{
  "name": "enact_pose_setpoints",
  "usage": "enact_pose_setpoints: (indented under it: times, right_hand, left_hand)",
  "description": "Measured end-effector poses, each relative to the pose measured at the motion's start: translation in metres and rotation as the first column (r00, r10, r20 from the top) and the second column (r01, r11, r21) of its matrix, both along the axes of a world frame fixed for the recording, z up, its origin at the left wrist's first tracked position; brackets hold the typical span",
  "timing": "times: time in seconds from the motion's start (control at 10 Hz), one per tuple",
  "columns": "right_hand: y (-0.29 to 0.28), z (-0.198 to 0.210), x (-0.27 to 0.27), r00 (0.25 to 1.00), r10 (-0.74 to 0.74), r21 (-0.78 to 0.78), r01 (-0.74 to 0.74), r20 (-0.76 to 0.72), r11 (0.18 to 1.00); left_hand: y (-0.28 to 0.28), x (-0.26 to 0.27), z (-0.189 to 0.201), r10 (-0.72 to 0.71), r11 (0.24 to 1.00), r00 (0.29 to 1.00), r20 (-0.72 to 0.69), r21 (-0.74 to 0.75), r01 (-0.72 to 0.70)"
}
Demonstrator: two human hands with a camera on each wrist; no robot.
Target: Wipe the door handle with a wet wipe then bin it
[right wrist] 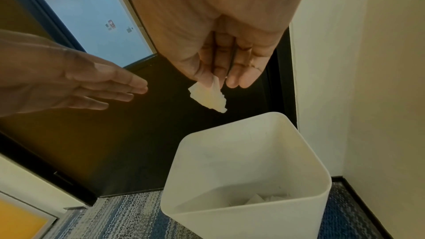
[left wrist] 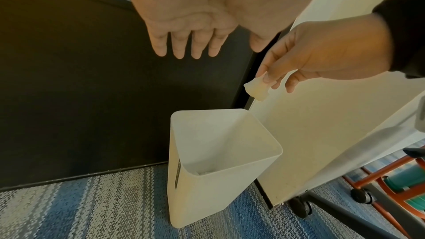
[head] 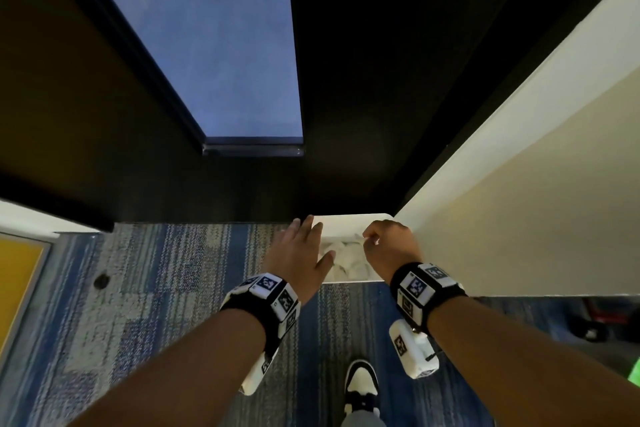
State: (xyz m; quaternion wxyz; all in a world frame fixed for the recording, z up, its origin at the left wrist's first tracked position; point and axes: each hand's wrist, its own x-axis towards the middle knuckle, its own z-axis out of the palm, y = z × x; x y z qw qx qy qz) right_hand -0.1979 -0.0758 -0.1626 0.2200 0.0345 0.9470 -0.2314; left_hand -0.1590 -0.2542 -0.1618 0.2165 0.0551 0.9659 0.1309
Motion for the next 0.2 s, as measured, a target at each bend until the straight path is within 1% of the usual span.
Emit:
enact_pose_setpoints:
  times: [0.1, 0.2]
  right_hand:
    - [-0.0008, -0.0057, -0.0014, 0.998, 0.022, 0.012, -0.023, 0.064, 1.0]
    - [0.0009, -0.0071, -0.0027, 0.994, 0.011, 0.051, -0.016, 0.109, 0.999]
  left_hand:
    - [-0.0012, 0.0005, -0.0065, 0.002, 1.0, 1.0, 0.031, -0.003, -0.002]
    - [0.0008, -0.0011, 0.0003, 0.008, 1.0, 1.0, 0.004, 0.015, -0.008]
